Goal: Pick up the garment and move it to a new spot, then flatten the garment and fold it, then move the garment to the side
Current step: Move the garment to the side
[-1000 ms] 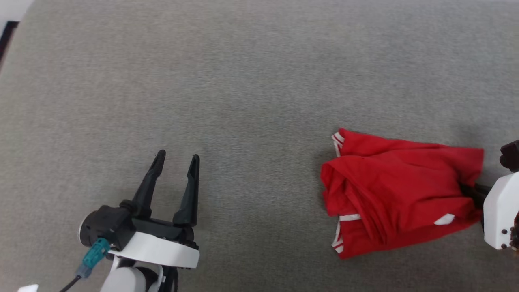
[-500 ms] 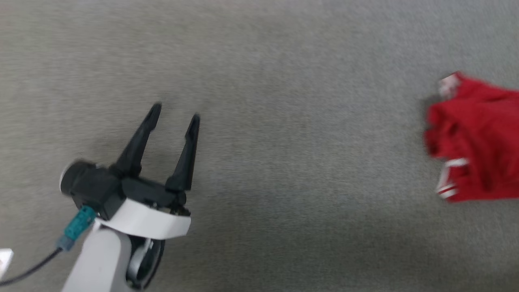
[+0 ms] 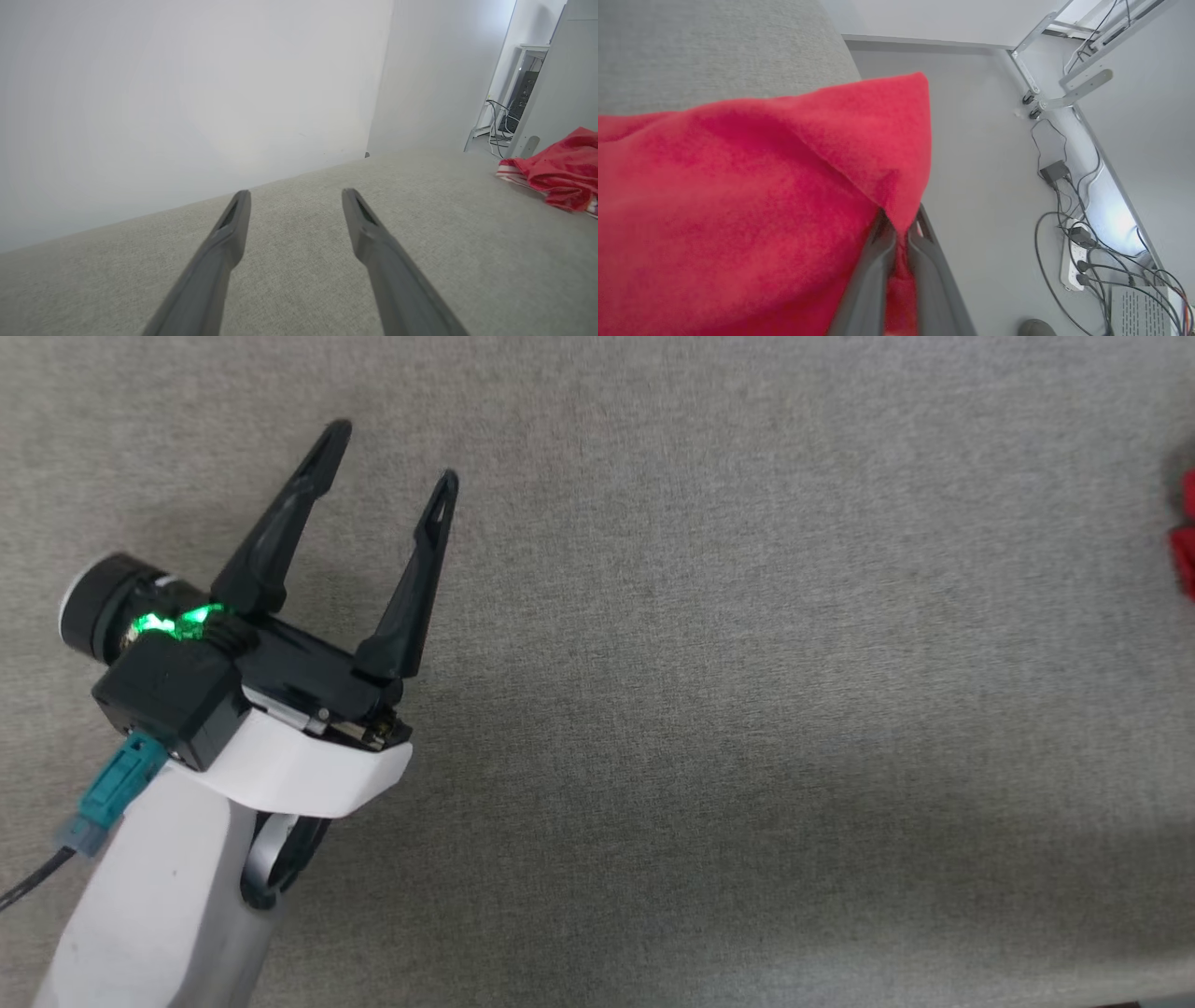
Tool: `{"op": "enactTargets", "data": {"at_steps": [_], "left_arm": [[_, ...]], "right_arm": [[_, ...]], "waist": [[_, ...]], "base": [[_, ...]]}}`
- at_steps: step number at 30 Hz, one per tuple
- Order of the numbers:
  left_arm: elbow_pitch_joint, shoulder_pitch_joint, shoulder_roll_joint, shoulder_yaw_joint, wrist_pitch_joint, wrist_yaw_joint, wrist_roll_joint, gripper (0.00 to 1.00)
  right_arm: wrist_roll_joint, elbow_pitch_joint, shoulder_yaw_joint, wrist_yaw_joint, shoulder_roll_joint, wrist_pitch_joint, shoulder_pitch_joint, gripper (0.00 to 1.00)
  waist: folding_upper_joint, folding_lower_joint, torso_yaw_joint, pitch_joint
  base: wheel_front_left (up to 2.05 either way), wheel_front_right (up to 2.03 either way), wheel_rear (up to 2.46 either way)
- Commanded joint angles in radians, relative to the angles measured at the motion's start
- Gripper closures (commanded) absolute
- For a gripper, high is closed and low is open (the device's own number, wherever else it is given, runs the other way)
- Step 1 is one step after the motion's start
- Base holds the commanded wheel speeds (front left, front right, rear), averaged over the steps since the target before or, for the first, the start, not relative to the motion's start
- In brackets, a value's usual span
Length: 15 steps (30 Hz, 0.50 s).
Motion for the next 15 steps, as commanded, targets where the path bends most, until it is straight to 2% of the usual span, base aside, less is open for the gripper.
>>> {"op": "enactTargets", "data": {"at_steps": [1,8,13,14,15], "left_arm": [[-0.006,-0.018,0.004,-0.003,-0.005,-0.002,0.001,0.00],[-0.031,-0.043,0.005,-0.003,-0.005,-0.002,0.006,0.00],[-0.019,-0.025,-0.004,0.006,-0.005,-0.002,0.011,0.00],[-0.016,-0.022,-0.007,0.008,-0.005,-0.002,0.011,0.00],[-0.012,-0.020,-0.011,0.012,-0.005,-0.002,0.011,0.00]], "right_arm": [[-0.016,0.021,-0.002,-0.001,0.001,-0.023,-0.022,1.00],[-0.121,0.184,0.002,-0.001,-0.003,-0.158,-0.132,1.00],[-0.162,0.284,0.030,-0.001,0.012,-0.227,-0.189,1.00],[-0.166,0.303,0.034,-0.001,0.013,-0.239,-0.198,0.77],[-0.172,0.322,0.040,-0.001,0.014,-0.249,-0.205,0.23]], "waist": [[0.0000,0.0000,0.001,0.020],[0.0000,0.0000,0.021,0.063],[0.0000,0.0000,0.029,0.053],[0.0000,0.0000,0.031,0.046],[0.0000,0.0000,0.034,0.037]], "base": [[0.00,0.00,0.00],[0.00,0.00,0.00],[0.00,0.00,0.00],[0.00,0.00,0.00],[0.00,0.00,0.00]]}}
